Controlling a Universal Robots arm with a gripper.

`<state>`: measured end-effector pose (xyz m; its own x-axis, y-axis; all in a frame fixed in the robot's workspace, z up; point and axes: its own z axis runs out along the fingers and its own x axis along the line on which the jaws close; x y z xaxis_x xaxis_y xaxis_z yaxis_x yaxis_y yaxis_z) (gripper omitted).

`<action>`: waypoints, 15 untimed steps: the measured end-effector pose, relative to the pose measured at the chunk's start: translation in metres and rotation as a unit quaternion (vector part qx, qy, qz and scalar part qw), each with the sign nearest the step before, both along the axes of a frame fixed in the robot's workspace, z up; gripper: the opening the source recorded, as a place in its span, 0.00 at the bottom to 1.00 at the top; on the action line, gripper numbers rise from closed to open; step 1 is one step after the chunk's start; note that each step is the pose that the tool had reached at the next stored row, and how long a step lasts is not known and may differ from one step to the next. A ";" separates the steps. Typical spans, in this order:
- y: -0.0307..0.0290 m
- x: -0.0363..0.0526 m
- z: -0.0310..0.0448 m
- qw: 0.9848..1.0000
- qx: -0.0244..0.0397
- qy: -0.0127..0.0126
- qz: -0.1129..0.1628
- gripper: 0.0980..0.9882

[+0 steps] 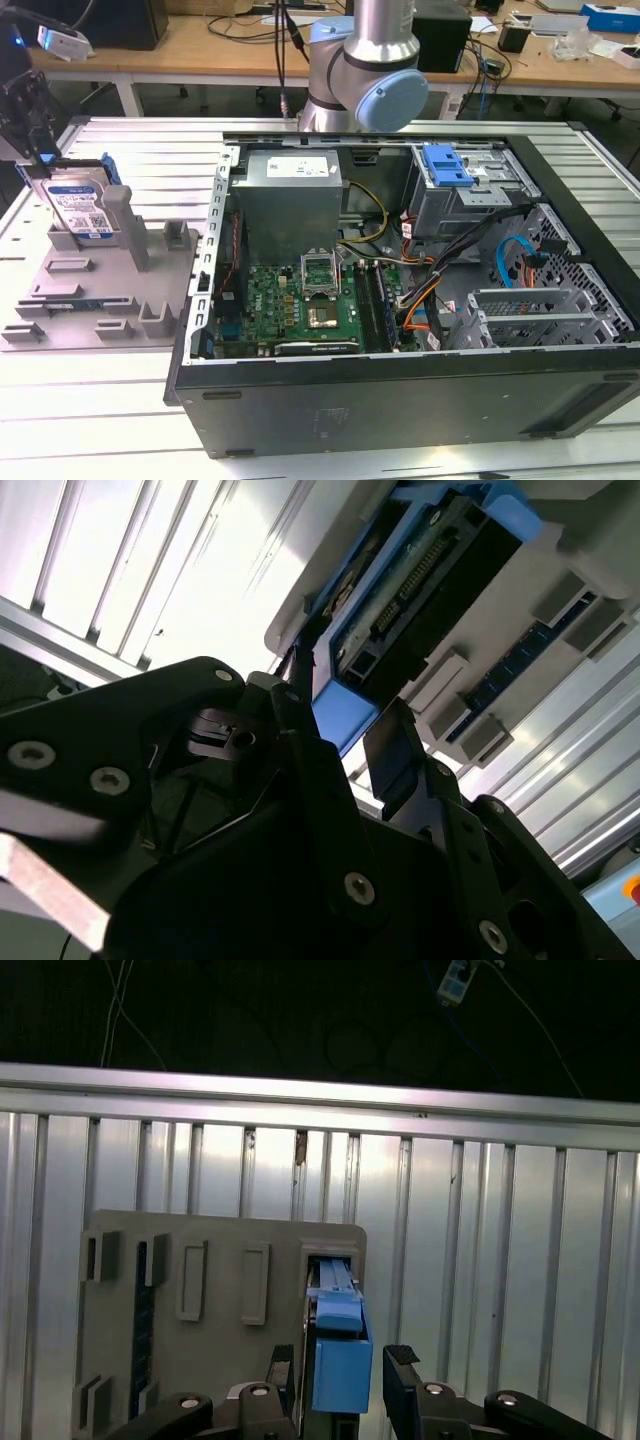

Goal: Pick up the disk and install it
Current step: 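Pick up the disk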

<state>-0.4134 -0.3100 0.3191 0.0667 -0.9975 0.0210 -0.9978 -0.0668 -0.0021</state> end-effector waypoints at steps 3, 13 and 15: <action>0.0000 -0.0002 -0.0024 1.000 0.000 0.000 0.000 0.43; -0.0002 -0.0003 -0.0033 1.000 0.002 0.000 -0.012 0.43; -0.0004 -0.0002 -0.0040 1.000 0.002 0.000 -0.013 0.43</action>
